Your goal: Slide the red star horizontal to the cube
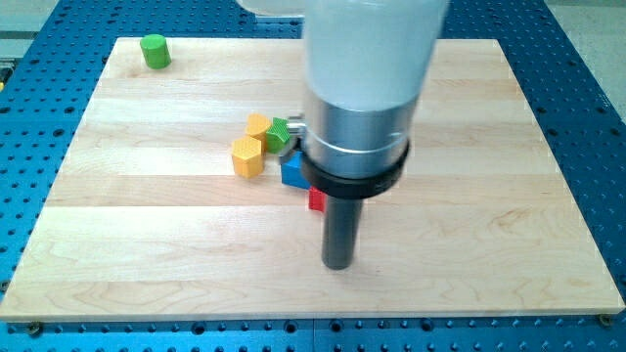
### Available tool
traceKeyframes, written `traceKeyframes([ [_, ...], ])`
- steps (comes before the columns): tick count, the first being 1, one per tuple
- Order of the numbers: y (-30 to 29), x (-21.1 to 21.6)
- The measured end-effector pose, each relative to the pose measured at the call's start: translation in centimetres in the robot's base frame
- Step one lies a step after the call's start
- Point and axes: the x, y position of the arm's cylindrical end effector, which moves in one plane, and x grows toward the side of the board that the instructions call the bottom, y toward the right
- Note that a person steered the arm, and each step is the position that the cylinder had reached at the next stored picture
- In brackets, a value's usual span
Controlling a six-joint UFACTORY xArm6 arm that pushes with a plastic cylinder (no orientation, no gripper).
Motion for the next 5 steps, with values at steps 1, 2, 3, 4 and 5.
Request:
traceKeyframes([
  [1, 0.8, -3.8],
  [2, 2.0, -5.8],
  [3, 0.0, -2.3],
  [4, -4.9, -5.5],
  [5, 0.9, -10.0],
])
